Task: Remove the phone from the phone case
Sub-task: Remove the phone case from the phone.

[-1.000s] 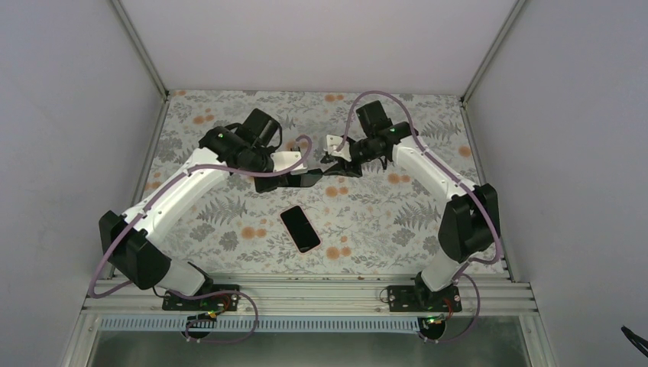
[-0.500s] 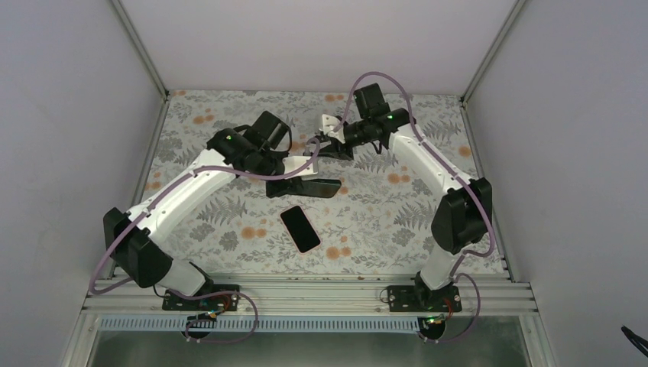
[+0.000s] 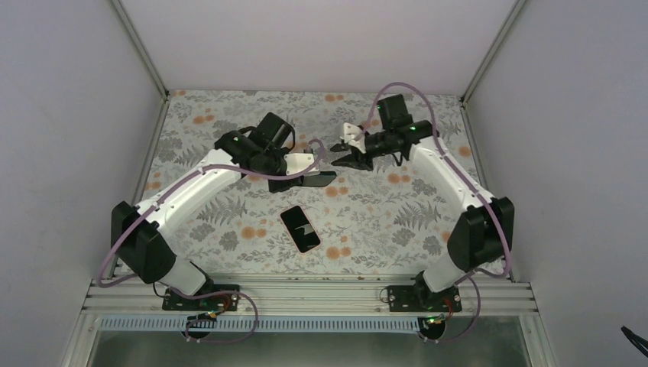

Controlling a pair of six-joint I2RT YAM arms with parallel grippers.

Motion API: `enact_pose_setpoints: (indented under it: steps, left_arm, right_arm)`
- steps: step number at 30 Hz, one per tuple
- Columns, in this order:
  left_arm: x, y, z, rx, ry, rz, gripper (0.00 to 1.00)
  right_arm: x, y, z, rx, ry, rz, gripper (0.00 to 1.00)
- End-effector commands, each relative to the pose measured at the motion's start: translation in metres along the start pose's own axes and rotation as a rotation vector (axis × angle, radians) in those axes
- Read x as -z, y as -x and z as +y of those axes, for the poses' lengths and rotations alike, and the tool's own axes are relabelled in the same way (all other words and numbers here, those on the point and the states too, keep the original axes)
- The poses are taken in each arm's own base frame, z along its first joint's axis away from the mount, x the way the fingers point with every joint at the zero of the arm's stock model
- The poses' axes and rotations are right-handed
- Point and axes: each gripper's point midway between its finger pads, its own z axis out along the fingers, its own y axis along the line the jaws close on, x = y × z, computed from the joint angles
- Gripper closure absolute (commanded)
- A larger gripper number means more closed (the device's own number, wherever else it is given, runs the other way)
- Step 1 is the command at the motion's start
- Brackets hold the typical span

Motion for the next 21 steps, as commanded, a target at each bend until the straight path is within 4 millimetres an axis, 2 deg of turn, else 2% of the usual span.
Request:
enact_pose_setpoints:
  steps: [1, 5, 21]
  left_arm:
    - [0.024, 0.005, 0.011, -0.029, 0.105, -0.041, 0.98]
    - [0.027, 0.008, 0.011, -0.021, 0.101, -0.055, 0.98]
    - [0.044, 0.024, 0.008, -0.019, 0.078, -0.093, 0.98]
  right_arm:
    - [0.018, -0.004, 0.013, 0.031, -0.020, -0.002, 0.61]
    - [0.016, -0.007, 0.021, 0.022, -0.003, -0.009, 0.61]
    - [0.008, -0.024, 0.011, 0.008, -0.041, 0.002, 0.63]
